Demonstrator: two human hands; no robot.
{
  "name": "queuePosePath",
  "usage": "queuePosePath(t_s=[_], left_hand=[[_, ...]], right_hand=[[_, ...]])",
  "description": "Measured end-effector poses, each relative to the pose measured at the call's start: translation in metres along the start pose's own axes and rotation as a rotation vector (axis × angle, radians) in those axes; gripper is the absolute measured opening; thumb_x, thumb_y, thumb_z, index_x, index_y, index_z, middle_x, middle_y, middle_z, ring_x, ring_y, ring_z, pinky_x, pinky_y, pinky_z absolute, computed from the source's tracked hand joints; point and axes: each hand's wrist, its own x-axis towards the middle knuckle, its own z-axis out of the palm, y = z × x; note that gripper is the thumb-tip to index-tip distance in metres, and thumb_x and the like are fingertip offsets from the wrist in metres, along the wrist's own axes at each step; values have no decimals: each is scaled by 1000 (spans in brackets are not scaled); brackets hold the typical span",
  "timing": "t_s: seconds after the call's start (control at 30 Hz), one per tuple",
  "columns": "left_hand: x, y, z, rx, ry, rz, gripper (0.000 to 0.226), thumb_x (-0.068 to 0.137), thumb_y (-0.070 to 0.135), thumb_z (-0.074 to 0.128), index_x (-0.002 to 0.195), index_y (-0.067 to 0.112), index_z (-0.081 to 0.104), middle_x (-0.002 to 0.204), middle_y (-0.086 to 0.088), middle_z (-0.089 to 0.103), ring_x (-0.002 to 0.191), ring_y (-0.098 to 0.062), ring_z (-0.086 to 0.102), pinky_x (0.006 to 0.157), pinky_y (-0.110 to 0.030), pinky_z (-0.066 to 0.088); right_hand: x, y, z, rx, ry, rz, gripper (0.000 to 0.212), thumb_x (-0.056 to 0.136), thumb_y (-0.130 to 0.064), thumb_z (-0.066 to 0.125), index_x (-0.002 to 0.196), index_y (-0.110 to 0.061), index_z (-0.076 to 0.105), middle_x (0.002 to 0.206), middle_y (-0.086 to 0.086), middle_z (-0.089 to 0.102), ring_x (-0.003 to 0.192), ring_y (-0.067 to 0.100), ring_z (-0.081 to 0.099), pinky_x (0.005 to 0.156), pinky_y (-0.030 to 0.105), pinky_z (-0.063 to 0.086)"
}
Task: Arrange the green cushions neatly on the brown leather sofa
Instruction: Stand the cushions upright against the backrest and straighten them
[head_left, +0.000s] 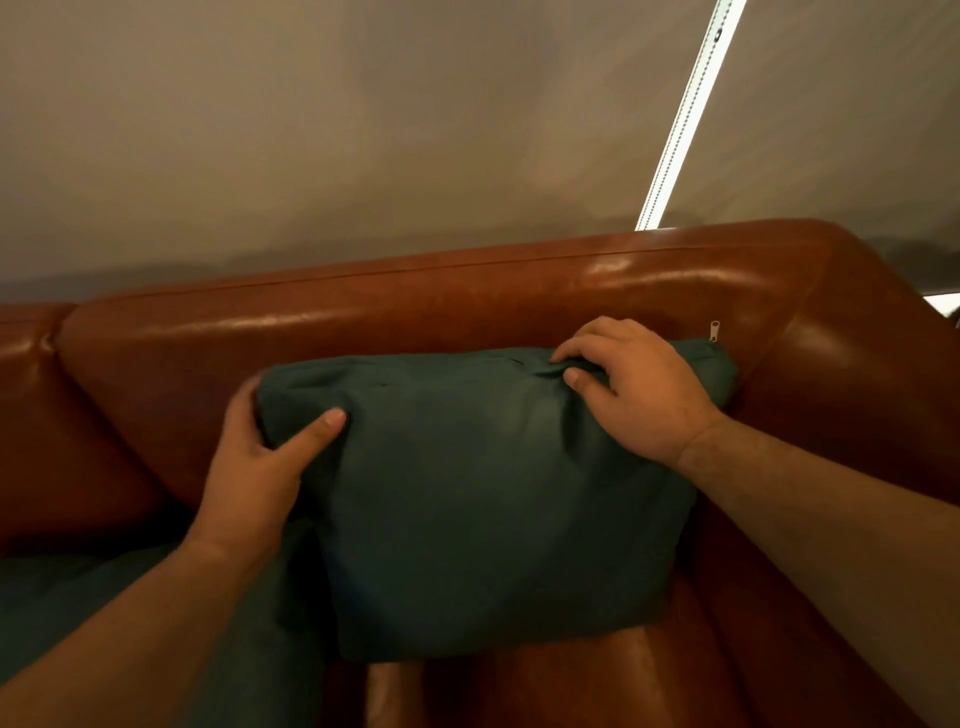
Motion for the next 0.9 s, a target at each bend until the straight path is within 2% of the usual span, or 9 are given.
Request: queuePosePath(t_s=[0.07, 0.13, 0.17, 0.23, 0.37, 0.53, 0.67, 0.8, 0.9], left_hand=[[10, 14, 1, 121, 5, 128, 68, 76, 40, 92, 137, 44, 61, 134, 9, 71, 119, -11, 72, 95, -30, 60], [22, 23, 2, 316, 28, 194, 32, 87, 38, 84, 117, 44, 75, 114, 15, 78, 103, -7, 75, 82, -21, 61], [27, 24, 0, 399, 53, 202, 15, 90, 38, 81, 103, 45, 78, 102, 18, 79, 92, -2, 74, 76, -22, 60], [31, 20, -7, 499, 76, 177, 4, 93, 40, 78, 92, 44, 78, 89, 20, 78, 75, 6, 70, 72, -28, 56], [31, 9, -18, 536, 108, 159, 8, 95, 46, 74, 91, 39, 75, 83, 18, 76, 64, 7, 63, 69, -32, 54], [30, 10, -11, 497, 141, 184, 7, 95, 45, 74, 92, 39, 74, 84, 19, 75, 69, 6, 64, 72, -32, 54], [31, 11, -9, 509, 141, 182, 8, 95, 44, 74, 91, 37, 74, 82, 21, 75, 70, 4, 64, 71, -30, 53], [30, 6, -11, 520, 209, 167, 18, 96, 45, 73, 86, 30, 72, 81, 12, 73, 72, 0, 63, 69, -29, 51], [23, 0, -25, 519, 223, 136, 21, 99, 44, 70, 87, 27, 68, 84, 6, 71, 73, -1, 63, 62, -25, 52]], right_hand=[[2, -4, 0, 14, -13, -8, 29, 100, -41, 60, 126, -32, 70, 125, -13, 64, 119, 12, 54, 112, 44, 42], [4, -9, 1, -13, -44, -7, 38, 98, -53, 57, 129, -34, 69, 128, -14, 65, 121, 12, 55, 112, 45, 43], [5, -11, 1, -10, -55, 3, 37, 98, -54, 58, 127, -35, 71, 126, -14, 66, 121, 12, 56, 110, 45, 45], [9, -12, -1, 64, -42, 8, 25, 98, -47, 65, 117, -35, 75, 116, -15, 65, 115, 12, 58, 103, 46, 49], [10, 0, -8, 98, -42, -54, 18, 100, -31, 69, 116, -30, 75, 111, -14, 62, 111, 12, 56, 100, 40, 50], [12, 23, -23, 6, -160, -13, 29, 103, -39, 62, 130, -33, 70, 128, -14, 62, 122, 11, 51, 106, 38, 45], [11, 49, -46, -60, -235, -45, 21, 103, -26, 64, 121, -29, 75, 116, -12, 64, 114, 14, 60, 101, 38, 48], [11, 72, -59, -83, -51, 57, 15, 104, -15, 60, 109, -16, 74, 110, 3, 68, 107, 28, 64, 94, 36, 46], [-6, 87, -73, 54, -46, 158, 26, 104, -36, 57, 119, -22, 73, 115, -4, 69, 109, 16, 64, 90, 31, 44]])
